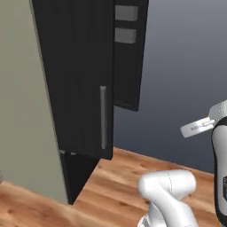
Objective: Pick up the pear and orange from the fridge and place one fruit on each plate on the dining counter.
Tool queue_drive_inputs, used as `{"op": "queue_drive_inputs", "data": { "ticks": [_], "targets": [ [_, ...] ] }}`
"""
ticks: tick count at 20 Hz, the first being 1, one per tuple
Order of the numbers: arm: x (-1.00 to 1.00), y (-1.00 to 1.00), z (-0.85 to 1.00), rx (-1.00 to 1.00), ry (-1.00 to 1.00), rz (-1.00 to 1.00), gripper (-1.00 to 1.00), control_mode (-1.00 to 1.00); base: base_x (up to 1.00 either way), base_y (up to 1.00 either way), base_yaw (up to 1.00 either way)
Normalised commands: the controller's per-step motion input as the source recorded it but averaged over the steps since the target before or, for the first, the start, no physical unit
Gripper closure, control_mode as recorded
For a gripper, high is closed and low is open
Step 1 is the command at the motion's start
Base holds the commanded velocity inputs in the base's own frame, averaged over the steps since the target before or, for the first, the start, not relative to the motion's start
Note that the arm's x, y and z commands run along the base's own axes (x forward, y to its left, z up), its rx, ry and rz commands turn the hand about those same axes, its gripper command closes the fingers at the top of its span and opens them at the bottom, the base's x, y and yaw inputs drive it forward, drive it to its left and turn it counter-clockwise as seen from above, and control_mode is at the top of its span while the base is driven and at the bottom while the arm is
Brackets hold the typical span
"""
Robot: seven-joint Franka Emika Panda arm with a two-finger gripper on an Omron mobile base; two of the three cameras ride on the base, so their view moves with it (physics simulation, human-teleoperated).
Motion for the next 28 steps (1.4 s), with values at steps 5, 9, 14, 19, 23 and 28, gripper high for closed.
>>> {"op": "queue_drive_inputs", "data": {
  "ticks": [5,9,14,19,23,28],
  "targets": [
    [0.0,0.0,0.0,0.0,0.0,0.0,-1.0,1.0,0.61,-0.65,0.39],
    [0.0,0.0,0.0,0.0,0.0,0.0,-1.0,1.0,0.53,-0.53,0.48],
    [0.0,0.0,0.0,0.0,0.0,0.0,-1.0,1.0,0.4,-0.55,0.51],
    [0.0,0.0,0.0,0.0,0.0,0.0,-1.0,1.0,0.32,-0.64,0.48],
    [0.0,0.0,0.0,0.0,0.0,0.0,-1.0,1.0,0.34,-0.61,0.49],
    [0.0,0.0,0.0,0.0,0.0,0.0,-1.0,1.0,0.2,-0.63,0.49]
  ]
}}
